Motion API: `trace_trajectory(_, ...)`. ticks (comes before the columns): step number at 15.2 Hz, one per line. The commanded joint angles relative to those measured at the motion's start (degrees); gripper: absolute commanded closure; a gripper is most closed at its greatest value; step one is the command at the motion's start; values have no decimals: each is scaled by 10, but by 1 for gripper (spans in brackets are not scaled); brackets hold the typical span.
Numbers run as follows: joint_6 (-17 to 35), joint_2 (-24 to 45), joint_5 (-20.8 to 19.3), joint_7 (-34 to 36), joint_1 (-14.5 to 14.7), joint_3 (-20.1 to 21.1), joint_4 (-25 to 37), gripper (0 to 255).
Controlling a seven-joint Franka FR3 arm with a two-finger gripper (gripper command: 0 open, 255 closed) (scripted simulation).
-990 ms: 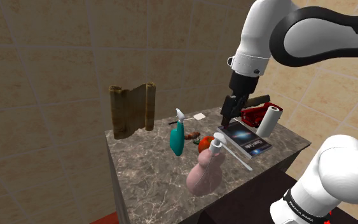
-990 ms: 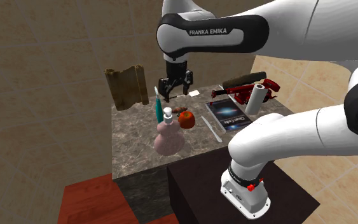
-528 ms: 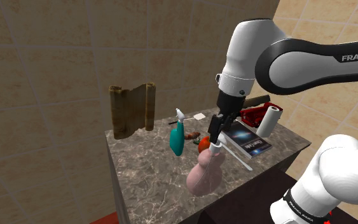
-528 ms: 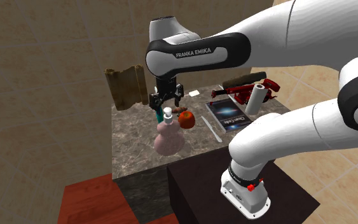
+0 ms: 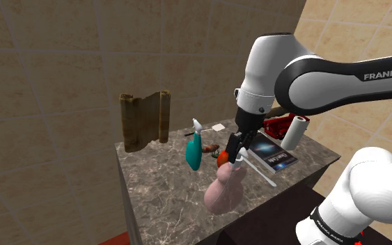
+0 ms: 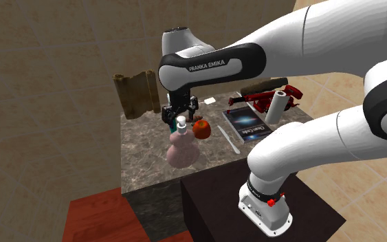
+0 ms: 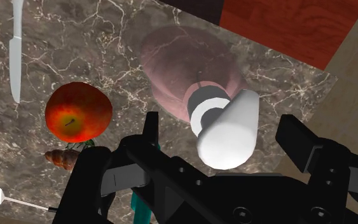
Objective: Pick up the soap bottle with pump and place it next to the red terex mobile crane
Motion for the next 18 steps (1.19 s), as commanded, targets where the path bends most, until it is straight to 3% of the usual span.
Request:
trace_trajectory(1, 1, 0, 0, 0, 0, 0, 0, 0)
trace_trajectory(4, 0, 0, 0, 0, 0, 0, 0, 0)
trace_trajectory(5, 0, 0, 0, 0, 0, 0, 0, 255)
trace_trajectory(14, 1, 0, 0, 0, 0, 0, 0, 255)
trace_trajectory(18, -33, -8, -5, 1, -1, -7, 25, 255)
